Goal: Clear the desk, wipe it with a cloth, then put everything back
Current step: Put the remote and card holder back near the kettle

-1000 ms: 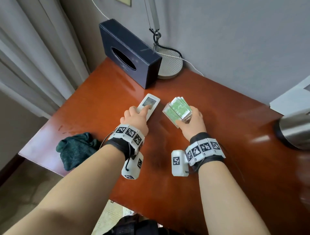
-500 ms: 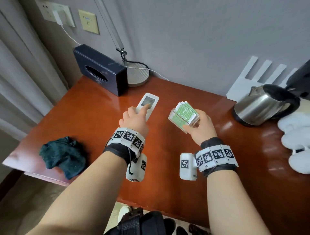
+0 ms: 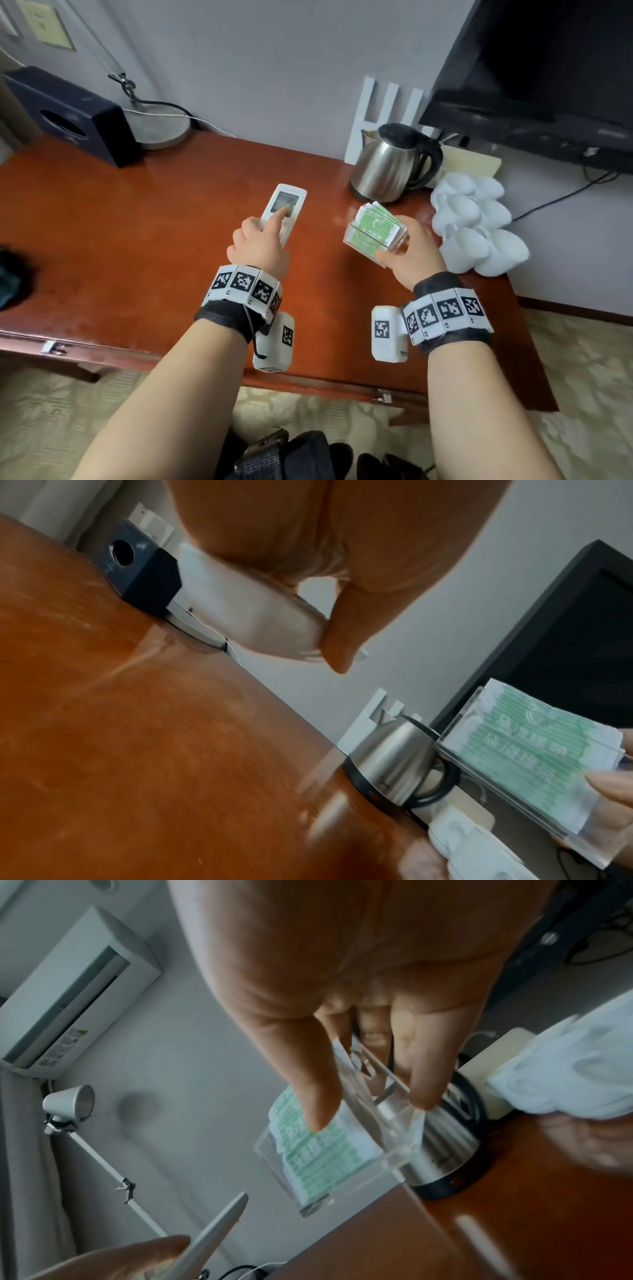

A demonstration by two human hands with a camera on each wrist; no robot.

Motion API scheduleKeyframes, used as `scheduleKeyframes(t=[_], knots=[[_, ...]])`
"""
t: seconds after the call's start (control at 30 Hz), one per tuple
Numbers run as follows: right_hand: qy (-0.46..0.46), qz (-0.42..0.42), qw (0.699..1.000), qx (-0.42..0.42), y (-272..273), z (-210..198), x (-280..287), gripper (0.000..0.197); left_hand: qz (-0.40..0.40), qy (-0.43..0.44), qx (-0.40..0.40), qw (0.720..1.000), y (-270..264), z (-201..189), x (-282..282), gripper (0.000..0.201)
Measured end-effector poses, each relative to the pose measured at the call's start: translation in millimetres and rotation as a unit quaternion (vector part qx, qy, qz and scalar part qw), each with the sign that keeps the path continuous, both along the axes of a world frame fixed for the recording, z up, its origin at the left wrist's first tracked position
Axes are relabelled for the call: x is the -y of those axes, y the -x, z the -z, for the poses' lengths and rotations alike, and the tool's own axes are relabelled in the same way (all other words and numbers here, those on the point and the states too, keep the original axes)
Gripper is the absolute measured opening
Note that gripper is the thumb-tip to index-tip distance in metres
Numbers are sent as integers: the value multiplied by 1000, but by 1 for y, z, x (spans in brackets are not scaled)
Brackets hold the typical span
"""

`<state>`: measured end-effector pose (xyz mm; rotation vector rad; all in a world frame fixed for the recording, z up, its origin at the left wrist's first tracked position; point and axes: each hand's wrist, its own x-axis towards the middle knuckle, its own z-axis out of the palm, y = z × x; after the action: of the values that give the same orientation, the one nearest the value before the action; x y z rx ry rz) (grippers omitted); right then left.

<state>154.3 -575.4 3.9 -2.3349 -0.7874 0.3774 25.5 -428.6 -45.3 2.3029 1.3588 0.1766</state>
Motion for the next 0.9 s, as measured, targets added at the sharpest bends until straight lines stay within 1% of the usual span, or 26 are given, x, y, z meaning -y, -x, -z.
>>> scheduleKeyframes(t=[0.13,0.37,0.5,0.67,0.8,0.9], knots=[[-9,18,1000,-18,-18,-7,40,38,22,2,4,1000,-23,-7,32,63],[-2,52,998,-40,-37,-4,63,48,77,10,21,997,-63,-16,50,66],[7,71,997,-28,-50,-6,76,39,105,7,33,994,-85,-15,61,65],[9,78,996,-49,-64,-7,103,37,130,11,5,991,-108,-13,83,67],[3,79,996,-48,-91,4,129,36,140,2,-7,990,-133,-7,111,68],[16,61,996,-59,-113,13,154,38,130,4,-19,991,-148,2,139,67]])
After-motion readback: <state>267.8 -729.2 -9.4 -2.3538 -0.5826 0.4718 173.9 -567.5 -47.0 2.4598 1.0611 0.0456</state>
